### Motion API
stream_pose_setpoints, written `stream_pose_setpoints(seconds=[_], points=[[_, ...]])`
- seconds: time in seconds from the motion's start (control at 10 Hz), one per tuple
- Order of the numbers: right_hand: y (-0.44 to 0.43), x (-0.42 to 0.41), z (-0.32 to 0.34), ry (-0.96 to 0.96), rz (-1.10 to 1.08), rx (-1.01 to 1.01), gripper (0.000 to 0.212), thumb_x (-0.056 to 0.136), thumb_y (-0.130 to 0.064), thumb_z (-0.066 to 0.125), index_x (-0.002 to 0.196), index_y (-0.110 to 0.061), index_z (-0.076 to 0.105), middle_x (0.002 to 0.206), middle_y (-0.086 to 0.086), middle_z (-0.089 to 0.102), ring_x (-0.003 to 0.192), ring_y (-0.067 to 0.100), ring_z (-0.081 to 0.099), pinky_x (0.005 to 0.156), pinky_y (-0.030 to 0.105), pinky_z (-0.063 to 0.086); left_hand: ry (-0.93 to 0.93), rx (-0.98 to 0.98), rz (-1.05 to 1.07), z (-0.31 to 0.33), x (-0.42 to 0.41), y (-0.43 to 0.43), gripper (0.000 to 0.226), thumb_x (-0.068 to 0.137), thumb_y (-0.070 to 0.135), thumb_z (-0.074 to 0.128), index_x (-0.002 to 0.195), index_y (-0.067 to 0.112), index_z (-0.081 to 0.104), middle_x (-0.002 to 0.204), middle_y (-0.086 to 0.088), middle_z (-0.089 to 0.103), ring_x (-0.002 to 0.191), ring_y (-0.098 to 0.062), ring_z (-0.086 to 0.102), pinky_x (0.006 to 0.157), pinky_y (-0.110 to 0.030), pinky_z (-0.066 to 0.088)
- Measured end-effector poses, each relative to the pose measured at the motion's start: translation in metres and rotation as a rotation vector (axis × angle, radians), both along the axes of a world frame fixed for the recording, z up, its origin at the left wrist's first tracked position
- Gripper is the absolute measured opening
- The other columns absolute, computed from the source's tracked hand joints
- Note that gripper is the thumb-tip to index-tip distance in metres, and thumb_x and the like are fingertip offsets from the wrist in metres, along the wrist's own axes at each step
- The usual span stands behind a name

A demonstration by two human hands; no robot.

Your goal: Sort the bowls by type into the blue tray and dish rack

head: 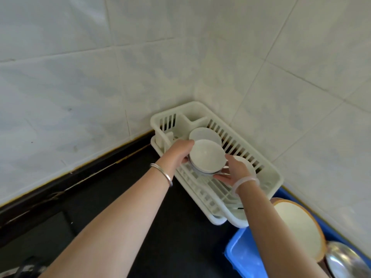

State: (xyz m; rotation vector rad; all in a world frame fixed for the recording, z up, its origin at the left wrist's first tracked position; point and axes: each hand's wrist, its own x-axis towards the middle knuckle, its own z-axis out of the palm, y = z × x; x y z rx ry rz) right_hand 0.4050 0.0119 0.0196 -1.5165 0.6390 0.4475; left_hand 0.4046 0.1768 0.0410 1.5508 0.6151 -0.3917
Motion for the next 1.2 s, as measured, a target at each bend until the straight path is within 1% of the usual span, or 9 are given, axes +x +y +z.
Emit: stream_pose_setpoints(seconds=[0.1, 0.2, 0.3, 0.4, 0.5, 0.7, 0.9, 1.1, 1.2], points=[[0.0, 0.001, -0.016, 0.04, -0.008, 0.004, 0.032, 0.091, -0.033, 0.055, 0.107, -0.006, 0.051, 0.094, 0.015, 0.059, 0.079, 0.029, 0.061, 0.059, 0.038, 0.056, 0.023, 0.104, -0.111, -0.01, 0.01, -0.003, 0.039, 0.094, 0.026, 0.044, 0.126, 0.007, 0.051, 0.122, -0.016, 0.059, 0.11, -0.03, 0.056, 0.093, -0.04, 0.05], [0.001, 0.0, -0.03, 0.063, -0.024, 0.002, 0.032, 0.09, -0.032, 0.057, 0.103, -0.004, 0.051, 0.087, 0.017, 0.06, 0.076, 0.032, 0.062, 0.071, 0.044, 0.057, 0.053, 0.165, -0.207, -0.015, 0.02, -0.004, 0.038, 0.094, 0.023, 0.043, 0.125, 0.004, 0.052, 0.123, -0.017, 0.059, 0.112, -0.032, 0.056, 0.091, -0.039, 0.05], [0.0, -0.004, -0.039, 0.077, -0.039, -0.001, 0.034, 0.09, -0.031, 0.058, 0.105, -0.002, 0.053, 0.095, 0.021, 0.063, 0.089, 0.036, 0.063, 0.064, 0.04, 0.058, 0.113, 0.17, -0.307, -0.017, 0.029, -0.005, 0.037, 0.094, 0.02, 0.045, 0.126, 0.003, 0.049, 0.125, -0.018, 0.058, 0.113, -0.031, 0.056, 0.083, -0.037, 0.048], [-0.003, -0.006, -0.045, 0.096, -0.032, -0.003, 0.033, 0.09, -0.031, 0.057, 0.104, -0.002, 0.052, 0.106, 0.025, 0.063, 0.095, 0.037, 0.064, 0.053, 0.034, 0.058, 0.163, 0.136, -0.375, -0.022, 0.035, -0.006, 0.039, 0.093, 0.02, 0.05, 0.127, 0.001, 0.048, 0.126, -0.021, 0.058, 0.111, -0.032, 0.058, 0.087, -0.039, 0.049], [-0.007, -0.006, -0.051, 0.115, -0.042, 0.016, 0.03, 0.09, -0.028, 0.056, 0.105, -0.002, 0.052, 0.107, 0.025, 0.063, 0.093, 0.036, 0.064, 0.054, 0.036, 0.058, 0.186, 0.163, -0.426, -0.033, 0.04, -0.01, 0.043, 0.094, 0.025, 0.049, 0.131, 0.002, 0.046, 0.13, -0.021, 0.055, 0.116, -0.033, 0.056, 0.099, -0.042, 0.047], [-0.012, -0.006, -0.053, 0.156, 0.058, -0.086, 0.037, 0.091, -0.037, 0.052, 0.104, -0.003, 0.055, 0.094, 0.018, 0.067, 0.066, 0.026, 0.065, 0.066, 0.037, 0.057, 0.193, 0.22, -0.425, -0.037, 0.043, -0.01, 0.043, 0.097, 0.028, 0.041, 0.133, 0.004, 0.042, 0.131, -0.019, 0.054, 0.117, -0.033, 0.054, 0.1, -0.046, 0.045], [-0.014, -0.016, -0.042, 0.209, 0.045, -0.034, 0.034, 0.09, -0.041, 0.052, 0.099, -0.008, 0.058, 0.084, 0.007, 0.066, 0.077, 0.024, 0.064, 0.063, 0.032, 0.05, 0.089, 0.471, -0.404, -0.033, 0.036, -0.016, 0.038, 0.095, 0.027, 0.038, 0.117, 0.001, 0.056, 0.119, -0.021, 0.061, 0.109, -0.036, 0.058, 0.097, -0.045, 0.047], [-0.022, -0.038, 0.003, 0.088, 0.047, 0.014, 0.023, 0.093, -0.027, 0.046, 0.098, -0.008, 0.058, 0.105, 0.013, 0.063, 0.065, 0.019, 0.051, 0.063, 0.029, 0.044, -0.073, 0.577, -0.283, -0.021, 0.018, -0.024, 0.035, 0.097, 0.023, 0.036, 0.112, -0.001, 0.056, 0.115, -0.022, 0.058, 0.103, -0.035, 0.055, 0.084, -0.035, 0.041], [-0.051, -0.057, 0.05, -0.174, -0.017, 0.105, 0.029, 0.096, -0.025, 0.045, 0.114, -0.008, 0.06, 0.113, 0.006, 0.068, 0.085, 0.02, 0.065, 0.07, 0.029, 0.051, -0.198, 0.575, -0.181, -0.01, -0.009, -0.025, 0.039, 0.098, 0.021, 0.035, 0.123, -0.003, 0.054, 0.127, -0.021, 0.057, 0.118, -0.036, 0.052, 0.099, -0.042, 0.041]])
